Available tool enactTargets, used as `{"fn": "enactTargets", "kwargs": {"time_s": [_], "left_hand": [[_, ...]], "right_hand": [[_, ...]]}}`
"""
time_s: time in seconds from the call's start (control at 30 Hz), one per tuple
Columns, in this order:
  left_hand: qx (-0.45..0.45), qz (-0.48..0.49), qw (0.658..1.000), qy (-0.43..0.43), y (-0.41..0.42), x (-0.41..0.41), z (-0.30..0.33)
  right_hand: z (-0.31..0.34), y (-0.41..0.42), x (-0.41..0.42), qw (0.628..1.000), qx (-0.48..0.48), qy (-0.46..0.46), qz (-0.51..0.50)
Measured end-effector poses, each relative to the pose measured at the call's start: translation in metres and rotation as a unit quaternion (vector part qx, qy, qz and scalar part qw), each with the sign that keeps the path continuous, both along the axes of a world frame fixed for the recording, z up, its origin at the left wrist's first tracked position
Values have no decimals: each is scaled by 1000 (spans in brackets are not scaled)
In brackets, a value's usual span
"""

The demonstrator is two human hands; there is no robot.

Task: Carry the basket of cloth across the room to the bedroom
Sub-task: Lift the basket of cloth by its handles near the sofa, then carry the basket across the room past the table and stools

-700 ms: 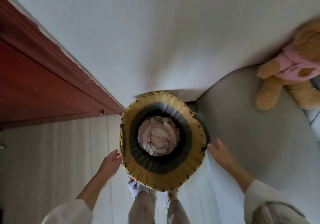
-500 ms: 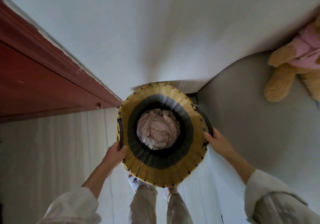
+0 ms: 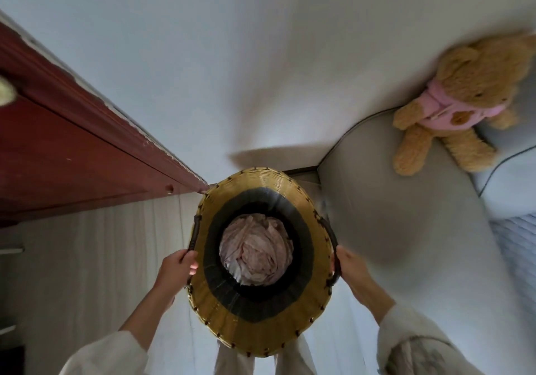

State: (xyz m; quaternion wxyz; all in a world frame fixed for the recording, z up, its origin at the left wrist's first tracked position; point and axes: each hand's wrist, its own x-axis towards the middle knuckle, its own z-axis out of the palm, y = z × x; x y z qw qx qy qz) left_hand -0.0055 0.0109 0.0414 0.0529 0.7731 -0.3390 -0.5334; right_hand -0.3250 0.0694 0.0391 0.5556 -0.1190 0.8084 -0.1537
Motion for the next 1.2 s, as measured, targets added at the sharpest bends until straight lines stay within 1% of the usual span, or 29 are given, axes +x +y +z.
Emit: {"fn": "enactTargets", "kwargs": {"time_s": [0.17,0.27,0.43,0.57,0.73,0.9,1.07,1.2], "left_hand": [[-9,-30,999,-8,19,2,42],[5,-64,998,-1,40,6,58],[-2,-129,991,36,56,16,81],[-7,-196,979,49,53,28,96],[-1,-289,956,47,65,32,108],[-11,-399,916,30,95,2,112],[-9,-498,866,41,152,-37,116],[-3,-566,823,40,223,-65,121]], "right_hand": [[31,45,12,999,0,-16,-42],[58,79,22,998,-23,-4,-59],[93,132,45,988,-68,38,-136],[101,183,85,968,-75,33,-235],[105,252,125,936,-78,28,-342],[109,326,150,898,-62,56,-432],[111,422,184,837,-32,82,-540],[113,506,220,782,-12,75,-619]]}}
